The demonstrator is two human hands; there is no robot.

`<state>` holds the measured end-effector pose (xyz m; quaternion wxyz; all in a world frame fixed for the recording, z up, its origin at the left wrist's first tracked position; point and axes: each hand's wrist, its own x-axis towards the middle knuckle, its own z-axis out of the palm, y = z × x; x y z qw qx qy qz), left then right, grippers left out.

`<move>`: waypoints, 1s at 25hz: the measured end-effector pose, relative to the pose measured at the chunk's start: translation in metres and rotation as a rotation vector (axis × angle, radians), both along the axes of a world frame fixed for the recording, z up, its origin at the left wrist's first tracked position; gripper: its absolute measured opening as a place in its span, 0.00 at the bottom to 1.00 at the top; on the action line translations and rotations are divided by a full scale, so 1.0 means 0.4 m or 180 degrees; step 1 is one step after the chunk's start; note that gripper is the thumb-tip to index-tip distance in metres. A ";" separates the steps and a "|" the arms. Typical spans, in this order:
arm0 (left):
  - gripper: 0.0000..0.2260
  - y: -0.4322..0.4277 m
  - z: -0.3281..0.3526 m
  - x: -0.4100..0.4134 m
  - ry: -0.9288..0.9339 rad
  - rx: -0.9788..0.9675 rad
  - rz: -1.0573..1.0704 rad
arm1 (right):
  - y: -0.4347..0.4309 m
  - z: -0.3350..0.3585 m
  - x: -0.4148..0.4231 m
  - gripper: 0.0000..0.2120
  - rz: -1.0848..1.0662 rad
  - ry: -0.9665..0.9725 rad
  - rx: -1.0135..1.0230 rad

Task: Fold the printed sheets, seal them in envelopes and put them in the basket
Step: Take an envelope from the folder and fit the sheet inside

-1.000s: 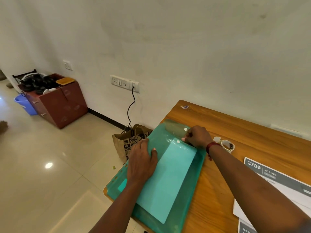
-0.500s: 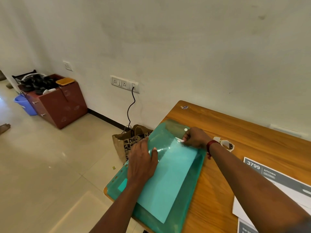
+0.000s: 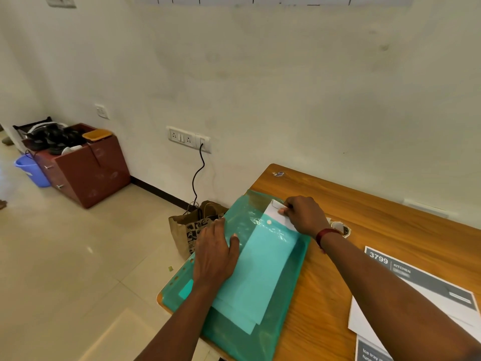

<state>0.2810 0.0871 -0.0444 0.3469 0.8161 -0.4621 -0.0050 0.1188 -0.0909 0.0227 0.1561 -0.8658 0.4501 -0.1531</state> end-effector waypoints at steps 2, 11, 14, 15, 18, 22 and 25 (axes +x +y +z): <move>0.26 0.000 0.001 0.000 -0.0050 0.0056 -0.0004 | 0.006 0.006 -0.001 0.10 0.0016 0.0048 -0.0123; 0.27 -0.008 -0.011 0.003 -0.0174 0.0335 -0.0028 | 0.045 0.089 -0.006 0.13 0.0157 -0.0125 -0.1448; 0.29 -0.005 -0.007 -0.002 -0.0127 0.0371 -0.0042 | 0.079 0.109 0.005 0.15 0.0390 -0.0130 -0.2150; 0.30 -0.002 -0.003 -0.004 -0.0127 0.0372 -0.0059 | 0.090 0.114 0.009 0.15 0.0469 -0.0166 -0.2321; 0.32 0.003 0.006 -0.008 -0.0131 0.0365 -0.0090 | 0.121 0.135 0.020 0.13 0.0636 -0.0365 -0.2846; 0.30 0.003 0.002 -0.007 -0.0194 0.0314 -0.0142 | 0.161 0.166 0.019 0.13 0.0616 -0.0601 -0.3271; 0.30 0.006 0.006 -0.010 -0.0136 0.0183 -0.0162 | 0.179 0.179 0.006 0.10 0.0388 -0.0882 -0.3382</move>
